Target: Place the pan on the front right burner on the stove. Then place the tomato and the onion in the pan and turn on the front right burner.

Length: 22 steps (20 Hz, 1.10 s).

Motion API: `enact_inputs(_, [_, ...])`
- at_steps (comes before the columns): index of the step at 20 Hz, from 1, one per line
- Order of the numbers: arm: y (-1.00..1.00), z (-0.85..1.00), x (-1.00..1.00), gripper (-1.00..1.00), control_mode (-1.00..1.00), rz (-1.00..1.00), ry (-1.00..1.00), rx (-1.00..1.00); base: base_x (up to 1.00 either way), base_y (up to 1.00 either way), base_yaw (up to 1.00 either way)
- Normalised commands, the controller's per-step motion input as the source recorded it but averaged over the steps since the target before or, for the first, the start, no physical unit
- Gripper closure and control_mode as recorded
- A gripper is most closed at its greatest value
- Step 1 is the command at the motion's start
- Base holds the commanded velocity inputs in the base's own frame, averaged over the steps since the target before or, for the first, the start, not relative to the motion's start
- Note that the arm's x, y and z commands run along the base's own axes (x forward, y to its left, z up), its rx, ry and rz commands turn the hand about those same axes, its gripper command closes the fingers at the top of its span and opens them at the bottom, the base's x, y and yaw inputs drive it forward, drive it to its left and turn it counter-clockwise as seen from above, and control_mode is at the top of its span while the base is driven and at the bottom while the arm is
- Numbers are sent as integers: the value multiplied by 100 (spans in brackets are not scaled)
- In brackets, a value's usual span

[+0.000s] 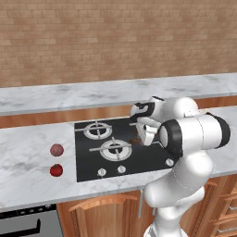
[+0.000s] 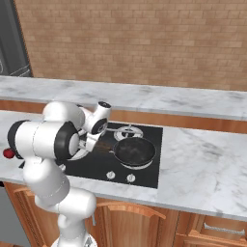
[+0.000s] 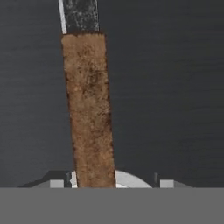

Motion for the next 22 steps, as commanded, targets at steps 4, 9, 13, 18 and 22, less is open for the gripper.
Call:
enact_inputs(4, [0, 37, -5, -100, -100, 0, 0, -5, 0, 0, 0])
enact_inputs(9, [2, 58, -5, -100, -100, 2, 0, -5, 0, 0, 0])
enact_inputs(13, [11, 87, -21, -100, -100, 5, 0, -6, 0, 0, 0])
enact_inputs(18, [44, 64, -17, -100, -100, 27, 9, -4, 0, 0, 0])
enact_inputs(22, [70, 22, -23, -100, -100, 44, 10, -5, 0, 0, 0])
